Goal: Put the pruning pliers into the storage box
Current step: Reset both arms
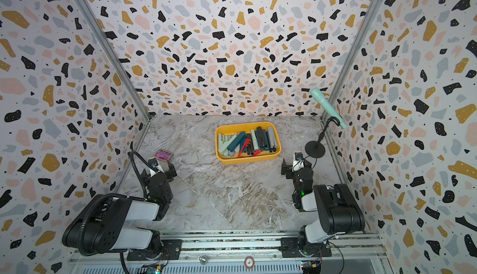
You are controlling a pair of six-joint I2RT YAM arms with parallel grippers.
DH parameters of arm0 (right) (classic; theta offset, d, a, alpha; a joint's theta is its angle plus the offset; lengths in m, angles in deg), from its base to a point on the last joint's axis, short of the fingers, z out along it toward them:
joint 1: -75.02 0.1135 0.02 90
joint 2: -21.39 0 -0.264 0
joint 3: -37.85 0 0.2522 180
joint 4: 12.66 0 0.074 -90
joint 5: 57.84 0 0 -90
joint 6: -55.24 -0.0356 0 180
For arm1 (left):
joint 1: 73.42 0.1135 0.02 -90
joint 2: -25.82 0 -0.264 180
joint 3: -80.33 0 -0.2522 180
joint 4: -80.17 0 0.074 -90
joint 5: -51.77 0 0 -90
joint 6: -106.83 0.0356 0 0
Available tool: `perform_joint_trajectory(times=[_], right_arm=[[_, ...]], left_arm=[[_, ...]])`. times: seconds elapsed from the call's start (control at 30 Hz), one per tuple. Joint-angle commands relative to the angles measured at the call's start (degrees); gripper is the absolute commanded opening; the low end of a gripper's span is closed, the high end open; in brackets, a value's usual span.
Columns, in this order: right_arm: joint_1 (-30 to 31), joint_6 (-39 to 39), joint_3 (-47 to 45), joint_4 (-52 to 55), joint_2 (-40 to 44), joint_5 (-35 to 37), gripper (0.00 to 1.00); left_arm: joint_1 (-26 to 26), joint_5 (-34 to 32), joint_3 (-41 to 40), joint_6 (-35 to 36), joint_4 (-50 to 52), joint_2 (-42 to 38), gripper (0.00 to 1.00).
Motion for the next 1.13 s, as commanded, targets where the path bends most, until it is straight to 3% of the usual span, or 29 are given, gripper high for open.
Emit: perform_joint_trajectory(times=[0.0,1.1], right_arm=[[-0.1,0.2,0.9,-1.0,1.1,-0.3,0.99],[-0.3,0.1,1.2,-0.7,0.9,-0.6,0.99]], left_arm=[[0.4,1.3,0.6,-0.7,-3.6,-0.5,0.99],[0.4,1.1,0.3,-0.6,-4.0,-0.5,1.0]])
